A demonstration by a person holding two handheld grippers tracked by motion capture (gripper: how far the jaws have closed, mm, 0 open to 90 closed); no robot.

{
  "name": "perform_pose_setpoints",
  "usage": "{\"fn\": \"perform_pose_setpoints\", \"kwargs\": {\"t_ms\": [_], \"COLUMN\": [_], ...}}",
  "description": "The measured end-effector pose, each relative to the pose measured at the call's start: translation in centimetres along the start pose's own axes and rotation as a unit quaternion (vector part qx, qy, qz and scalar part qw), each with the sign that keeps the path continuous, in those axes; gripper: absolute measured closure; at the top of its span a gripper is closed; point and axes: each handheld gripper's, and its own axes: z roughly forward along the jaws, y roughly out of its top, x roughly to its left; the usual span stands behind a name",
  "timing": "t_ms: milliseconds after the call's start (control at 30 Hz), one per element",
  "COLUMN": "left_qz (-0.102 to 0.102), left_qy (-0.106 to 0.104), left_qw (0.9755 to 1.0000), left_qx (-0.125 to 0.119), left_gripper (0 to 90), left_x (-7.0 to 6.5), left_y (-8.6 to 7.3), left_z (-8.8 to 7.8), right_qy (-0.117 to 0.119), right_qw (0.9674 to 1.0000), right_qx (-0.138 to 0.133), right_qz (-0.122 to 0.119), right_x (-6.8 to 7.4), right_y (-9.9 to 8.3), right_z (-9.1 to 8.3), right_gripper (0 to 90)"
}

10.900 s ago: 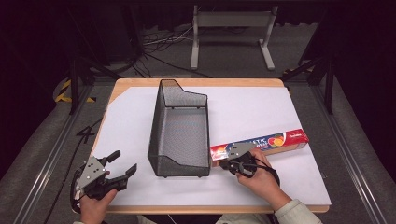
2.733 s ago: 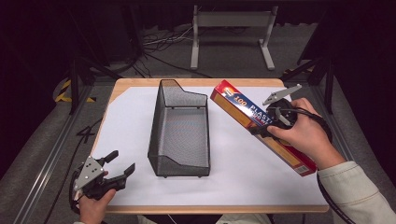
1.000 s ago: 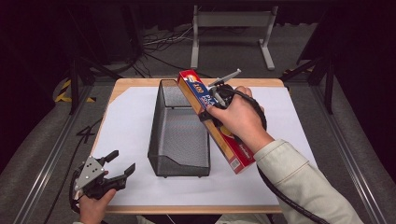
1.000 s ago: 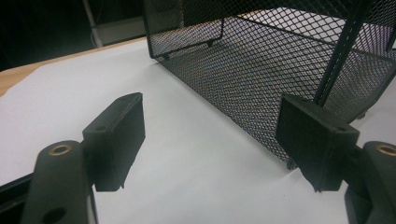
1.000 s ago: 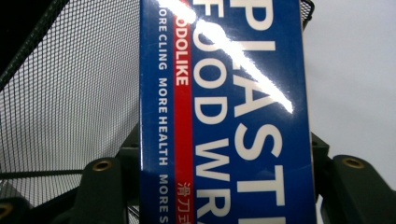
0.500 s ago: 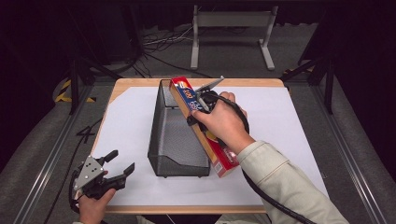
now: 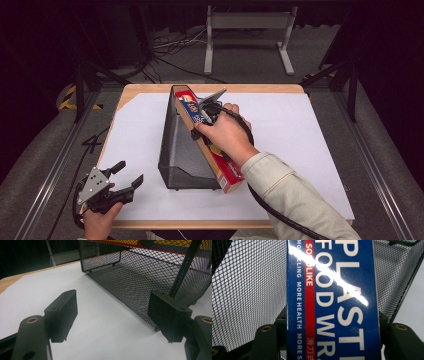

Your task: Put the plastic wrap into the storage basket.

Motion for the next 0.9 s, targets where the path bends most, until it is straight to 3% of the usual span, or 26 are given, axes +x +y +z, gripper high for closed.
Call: {"fn": "perform_pose_setpoints", "kwargs": {"t_ms": [233, 900], "left_qz": [-0.001, -0.002], "left_qy": [0.001, 0.003], "left_qw": [1.0000, 1.0000], "left_qx": [0.001, -0.001], "left_gripper": [24.9, 24.9], "left_x": [0.0, 0.1], "left_y": [0.0, 0.0], "left_z": [0.0, -0.1], "right_qy": [-0.005, -0.023], "right_qw": [0.9999, 0.9985], "right_qx": [0.015, 0.048], "right_qz": [0.002, 0.006], "right_x": [0.1, 0.2], "right_y": [0.1, 1.2], "right_z": [1.4, 3.1], "right_gripper": [39.6, 39.3]}}
